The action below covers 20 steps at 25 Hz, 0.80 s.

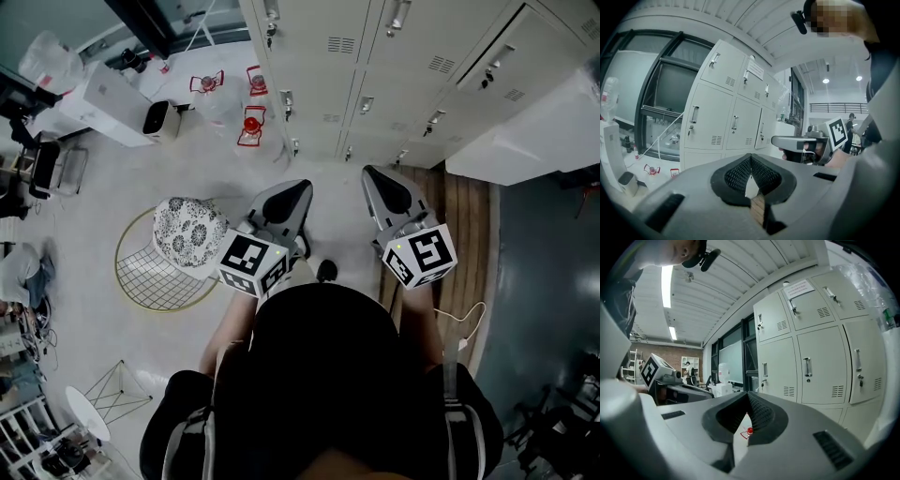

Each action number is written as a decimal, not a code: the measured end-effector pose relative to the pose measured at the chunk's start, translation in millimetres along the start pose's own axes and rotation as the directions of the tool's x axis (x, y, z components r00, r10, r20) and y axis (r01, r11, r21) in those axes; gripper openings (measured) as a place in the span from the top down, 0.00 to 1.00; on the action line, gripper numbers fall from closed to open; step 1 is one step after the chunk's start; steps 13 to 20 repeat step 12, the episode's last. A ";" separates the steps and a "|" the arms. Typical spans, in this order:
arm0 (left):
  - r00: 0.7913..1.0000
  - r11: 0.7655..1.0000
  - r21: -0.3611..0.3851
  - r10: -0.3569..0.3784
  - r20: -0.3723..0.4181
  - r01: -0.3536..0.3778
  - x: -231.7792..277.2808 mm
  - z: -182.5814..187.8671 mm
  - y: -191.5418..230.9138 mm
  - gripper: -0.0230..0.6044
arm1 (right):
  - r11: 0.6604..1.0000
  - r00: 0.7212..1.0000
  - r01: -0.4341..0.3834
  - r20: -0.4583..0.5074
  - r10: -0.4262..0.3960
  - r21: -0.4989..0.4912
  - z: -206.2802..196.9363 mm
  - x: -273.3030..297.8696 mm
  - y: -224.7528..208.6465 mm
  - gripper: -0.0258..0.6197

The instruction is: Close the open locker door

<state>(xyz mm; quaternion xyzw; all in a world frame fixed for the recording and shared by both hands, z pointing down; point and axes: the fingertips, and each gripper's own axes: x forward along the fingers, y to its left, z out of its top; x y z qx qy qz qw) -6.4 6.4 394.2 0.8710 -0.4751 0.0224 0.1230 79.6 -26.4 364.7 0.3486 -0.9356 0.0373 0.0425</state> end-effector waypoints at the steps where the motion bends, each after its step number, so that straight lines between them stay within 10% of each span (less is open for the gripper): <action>1: 1.000 1.000 0.003 -0.003 -0.003 0.003 0.8 -0.4 -1.1 0.94 | 1.000 1.000 0.001 -0.003 -0.001 0.001 -0.4 -0.3 -0.2 0.95; 20: 1.000 1.000 0.019 -0.015 -0.002 0.015 5.5 0.7 -4.1 0.94 | 1.000 1.000 -0.001 -0.002 0.001 -0.001 -2.1 -2.0 1.2 0.95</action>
